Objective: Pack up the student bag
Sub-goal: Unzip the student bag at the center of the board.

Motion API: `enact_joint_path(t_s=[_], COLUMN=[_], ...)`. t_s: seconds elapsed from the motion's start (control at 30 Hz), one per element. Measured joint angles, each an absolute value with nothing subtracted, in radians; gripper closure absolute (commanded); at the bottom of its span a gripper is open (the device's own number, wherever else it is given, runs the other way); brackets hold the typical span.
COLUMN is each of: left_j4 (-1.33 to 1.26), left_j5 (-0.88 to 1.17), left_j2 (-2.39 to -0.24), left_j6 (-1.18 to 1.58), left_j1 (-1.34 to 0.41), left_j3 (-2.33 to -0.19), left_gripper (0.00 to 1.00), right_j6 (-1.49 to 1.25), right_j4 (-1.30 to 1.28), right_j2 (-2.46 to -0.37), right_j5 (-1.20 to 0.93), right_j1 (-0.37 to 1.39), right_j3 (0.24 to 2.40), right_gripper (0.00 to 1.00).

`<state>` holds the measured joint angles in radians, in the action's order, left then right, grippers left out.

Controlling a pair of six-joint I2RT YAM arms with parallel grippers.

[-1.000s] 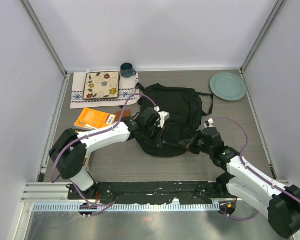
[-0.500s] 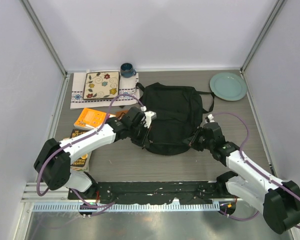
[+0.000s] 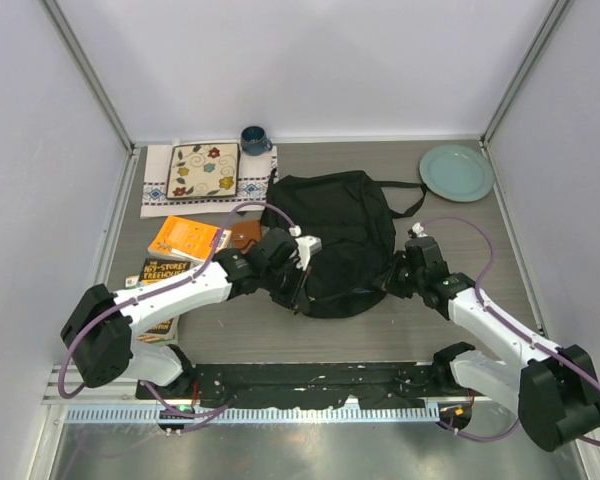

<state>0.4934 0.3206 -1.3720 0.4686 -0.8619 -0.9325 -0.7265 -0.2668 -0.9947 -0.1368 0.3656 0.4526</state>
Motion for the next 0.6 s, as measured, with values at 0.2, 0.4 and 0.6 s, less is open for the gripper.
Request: enact_joint_path(t_s=[0.2,0.4,0.6], left_j4=[0.420,0.381,0.336], left_j5=[0.295,0.220,0.200], left_j2=[-1.372,-1.383,-1.422], left_j6=[0.581,0.684,0.725], left_j1=[-0.934,-0.937,-0.944], left_j3=[-0.890,-0.869,-0.881], left_gripper=[1.00,1.00,1.00], right_j6=[-0.692,-0.719,-0.876], right_j4=[-0.330,-0.441,-0.489], right_j2=[-1.074,-0.894,-0.610], right_j5=[-0.110,-0.122,-0.238], right_j1=[0.345,0.332,0.332], right_j3=[0.556,0.601,0.542], right_gripper=[0.34,0.25,0.25])
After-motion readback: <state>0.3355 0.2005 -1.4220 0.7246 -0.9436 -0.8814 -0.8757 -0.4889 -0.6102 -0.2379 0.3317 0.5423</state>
